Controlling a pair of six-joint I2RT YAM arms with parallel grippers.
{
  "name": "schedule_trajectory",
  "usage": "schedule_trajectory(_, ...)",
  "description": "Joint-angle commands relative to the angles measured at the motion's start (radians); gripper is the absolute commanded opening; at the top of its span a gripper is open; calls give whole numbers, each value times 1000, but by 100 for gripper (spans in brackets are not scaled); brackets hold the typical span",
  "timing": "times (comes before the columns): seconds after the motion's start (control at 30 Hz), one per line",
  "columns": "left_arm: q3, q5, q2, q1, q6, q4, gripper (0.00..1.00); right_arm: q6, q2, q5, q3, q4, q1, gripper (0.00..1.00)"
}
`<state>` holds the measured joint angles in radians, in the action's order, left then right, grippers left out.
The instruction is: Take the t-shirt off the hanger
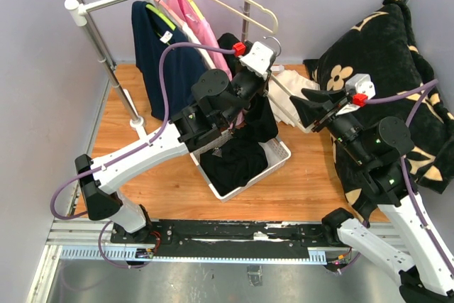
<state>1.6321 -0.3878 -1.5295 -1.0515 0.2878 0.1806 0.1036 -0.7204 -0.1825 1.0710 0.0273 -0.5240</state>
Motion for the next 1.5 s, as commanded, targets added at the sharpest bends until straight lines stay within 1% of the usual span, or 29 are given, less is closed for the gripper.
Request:
schedule_trajectory(0.0, 45, 1, 3, -13, 15, 45, 0, -1, -2, 9, 30, -6, -16, 33)
schedule_trajectory(0.07, 46, 2, 2, -16, 15, 46, 1, -1, -6, 9, 33, -2, -16, 30)
schedule_trajectory(0.27, 58, 6, -2, -26, 25, 44, 1, 1, -20, 5, 34, 5, -16, 26)
schedule_trajectory(0.57, 88, 2, -20, -35, 47, 39, 1, -5, -27, -10, 41, 22, -16, 9)
schedule_trajectory(0.73, 100, 3, -22, -36, 56, 40, 1, -21, -16, -41, 33, 21, -16, 2)
schedule_trajectory(0.87, 115, 8, -27, -35, 60, 35, 1, -28, -7, -69, 24, 12, -16, 1)
schedule_trajectory(1.07, 124, 12, -32, -35, 59, 18, 2, -27, 7, -21, 22, 14, -16, 1)
schedule_trajectory(1.13, 126, 13, -34, -36, 59, 8, 10, -26, 13, -3, 17, 10, -16, 1)
schedule_trajectory(1.2, 130, 16, -34, -35, 59, -7, 21, -27, 18, 9, 13, 5, -16, 1)
schedule_trajectory(1.23, 129, 17, -32, -36, 57, -14, 28, -26, 22, 16, 11, 2, -16, 1)
schedule_trajectory(1.37, 74, 14, 3, -36, 50, 5, 49, -32, 34, 45, 2, -8, -16, 1)
schedule_trajectory(1.4, 55, 14, 19, -36, 49, 13, 53, -35, 37, 55, 0, -8, -16, 1)
schedule_trajectory(1.47, 10, 21, 52, -35, 42, 24, 57, -40, 40, 73, -4, -6, -16, 1)
